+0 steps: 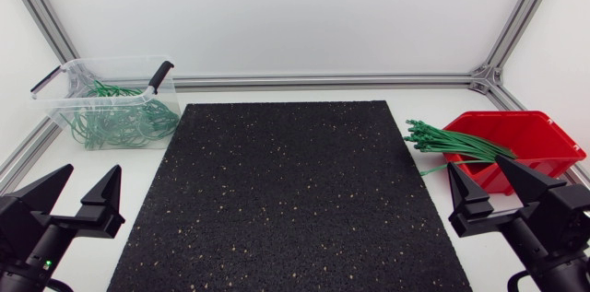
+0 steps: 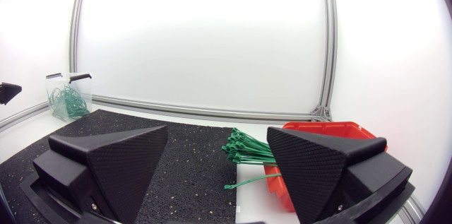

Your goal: Take a green cable tie from the red box, thread the tail through the head to close it, then place it in the transparent bin on the left.

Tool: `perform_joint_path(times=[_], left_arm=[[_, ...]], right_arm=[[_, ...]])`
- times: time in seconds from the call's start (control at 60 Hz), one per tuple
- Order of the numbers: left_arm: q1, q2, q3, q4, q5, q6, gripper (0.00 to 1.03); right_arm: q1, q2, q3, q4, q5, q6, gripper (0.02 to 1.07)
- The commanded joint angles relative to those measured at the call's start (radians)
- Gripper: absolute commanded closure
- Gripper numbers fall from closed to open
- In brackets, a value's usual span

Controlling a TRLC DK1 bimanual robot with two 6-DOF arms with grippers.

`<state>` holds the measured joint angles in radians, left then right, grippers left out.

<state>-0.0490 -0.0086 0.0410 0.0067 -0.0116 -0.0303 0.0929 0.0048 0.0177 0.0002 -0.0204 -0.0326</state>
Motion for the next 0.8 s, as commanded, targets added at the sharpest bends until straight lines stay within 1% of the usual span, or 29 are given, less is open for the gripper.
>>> perform_joint_path(times=[0.0,0.25,0.533,0.65,0.783], left_arm=[[-0.008,-0.004,-0.039,-0.017,0.005,-0.022,0.04],[-0.008,-0.004,-0.039,-0.017,0.005,-0.02,0.04],[-0.012,-0.004,-0.039,-0.016,0.005,-0.022,0.04],[-0.012,-0.004,-0.039,-0.017,0.005,-0.02,0.04],[-0.008,-0.004,-0.039,-0.017,0.005,-0.022,0.04]], right_arm=[[0.007,-0.011,-0.019,0.001,0.008,0.016,0.05],[0.002,-0.011,-0.013,0.015,0.008,0.014,0.05],[-0.015,-0.009,0.062,-0.035,0.014,0.014,0.05],[-0.016,0.015,0.13,-0.051,0.034,0.014,0.05],[-0.016,0.113,0.234,-0.066,0.076,0.014,0.05]])
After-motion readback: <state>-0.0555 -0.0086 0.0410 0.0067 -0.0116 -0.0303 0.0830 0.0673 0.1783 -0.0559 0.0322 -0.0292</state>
